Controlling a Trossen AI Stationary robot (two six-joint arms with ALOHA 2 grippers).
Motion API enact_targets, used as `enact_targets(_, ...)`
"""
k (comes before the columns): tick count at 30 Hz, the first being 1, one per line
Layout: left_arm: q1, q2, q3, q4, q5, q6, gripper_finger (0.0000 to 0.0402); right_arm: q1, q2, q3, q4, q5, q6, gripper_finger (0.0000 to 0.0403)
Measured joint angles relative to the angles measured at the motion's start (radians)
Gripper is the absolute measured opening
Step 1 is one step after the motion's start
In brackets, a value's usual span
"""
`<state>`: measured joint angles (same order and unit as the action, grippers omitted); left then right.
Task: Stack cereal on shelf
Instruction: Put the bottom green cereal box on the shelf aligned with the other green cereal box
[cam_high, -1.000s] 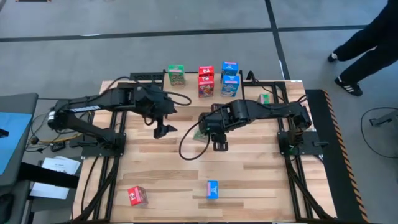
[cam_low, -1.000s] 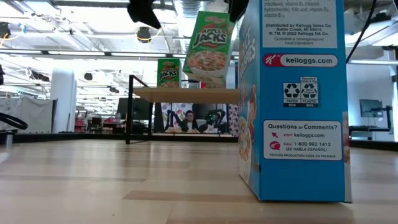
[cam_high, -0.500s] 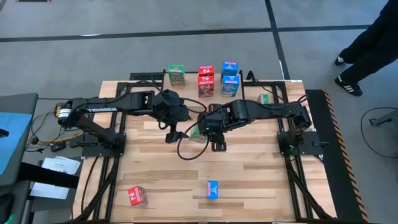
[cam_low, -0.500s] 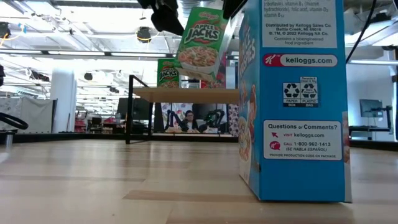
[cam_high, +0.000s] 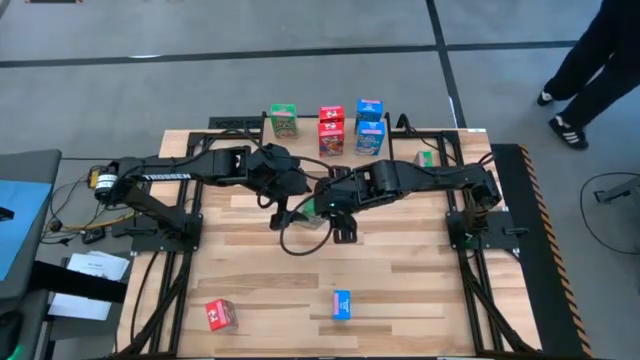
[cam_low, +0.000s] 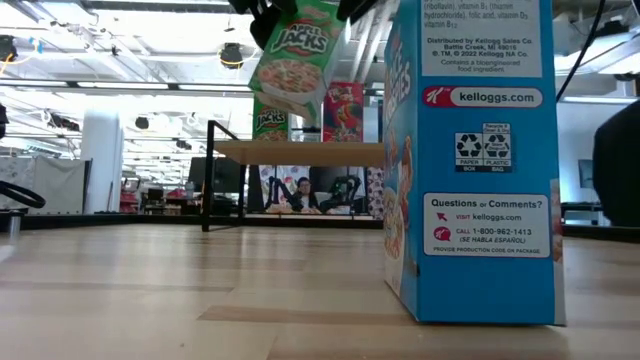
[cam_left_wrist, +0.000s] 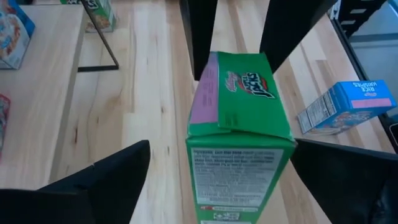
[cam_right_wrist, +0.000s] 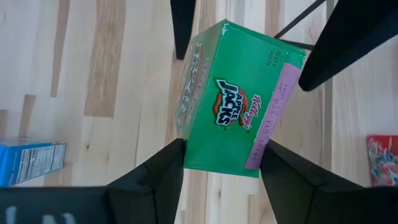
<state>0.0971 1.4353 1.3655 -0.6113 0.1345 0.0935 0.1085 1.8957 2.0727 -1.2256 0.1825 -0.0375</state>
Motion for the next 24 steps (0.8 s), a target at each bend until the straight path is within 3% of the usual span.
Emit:
enact_targets(11, 0.0, 0.0, 0.0, -0.004, 0.019, 0.024, 0.0289, -0.013, 0.0, 0.0, 0.007, 0.001, 0.002, 0.0214)
enact_targets(24, 0.0, 0.0, 0.0, -0.004, 0.021, 0.037, 0.026, -0.013, 0.0, 0.0, -0.008, 0.001, 0.002, 0.0214)
